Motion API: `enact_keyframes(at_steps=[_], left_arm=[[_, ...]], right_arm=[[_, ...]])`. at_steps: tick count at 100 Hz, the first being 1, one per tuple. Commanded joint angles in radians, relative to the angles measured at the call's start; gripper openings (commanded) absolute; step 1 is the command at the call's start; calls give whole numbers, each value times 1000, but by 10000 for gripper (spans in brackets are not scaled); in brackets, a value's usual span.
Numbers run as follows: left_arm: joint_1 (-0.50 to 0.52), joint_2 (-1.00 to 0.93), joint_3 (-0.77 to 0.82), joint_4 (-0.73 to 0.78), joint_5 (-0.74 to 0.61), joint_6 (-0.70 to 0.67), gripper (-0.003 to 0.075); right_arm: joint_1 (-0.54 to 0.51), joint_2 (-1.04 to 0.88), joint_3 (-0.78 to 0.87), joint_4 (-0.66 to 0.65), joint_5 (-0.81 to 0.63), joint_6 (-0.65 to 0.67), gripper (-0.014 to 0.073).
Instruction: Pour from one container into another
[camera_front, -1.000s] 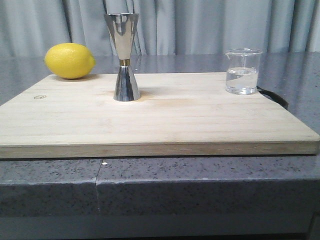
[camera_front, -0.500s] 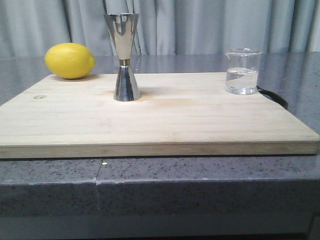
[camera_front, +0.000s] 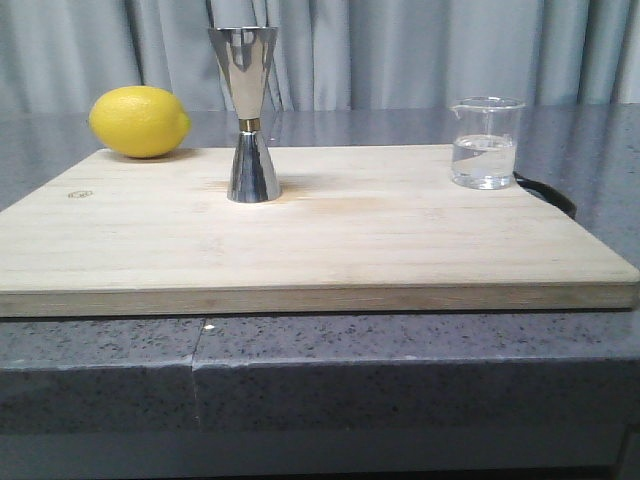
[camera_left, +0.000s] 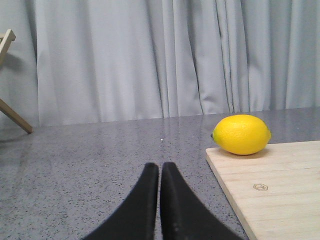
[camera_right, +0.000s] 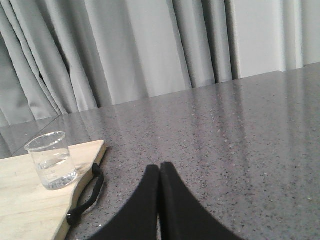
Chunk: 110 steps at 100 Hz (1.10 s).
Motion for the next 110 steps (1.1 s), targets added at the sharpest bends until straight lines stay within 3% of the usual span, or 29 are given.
enact_keyframes(at_steps=[1, 22, 36, 69, 92, 110], left_arm=[[-4, -24, 35, -2, -74, -11, -19], [-4, -24, 33, -2, -103, -11, -19], [-4, -24, -21, -38, -91, -13, -19], [-4, 111, -328, -23, 234, -13, -19], [-4, 314, -517, 0, 339, -13, -19], [-4, 397, -552, -1, 327, -13, -19]], right_arm=[[1, -19, 25, 0, -81, -13, -75], [1, -19, 19, 8, -126, -11, -75], [1, -19, -41, 11, -73, -11, -75], [1, 100, -335, -32, 192, -17, -75], [1, 302, -521, -104, 278, -17, -75], [1, 392, -562, -120, 238, -17, -75]])
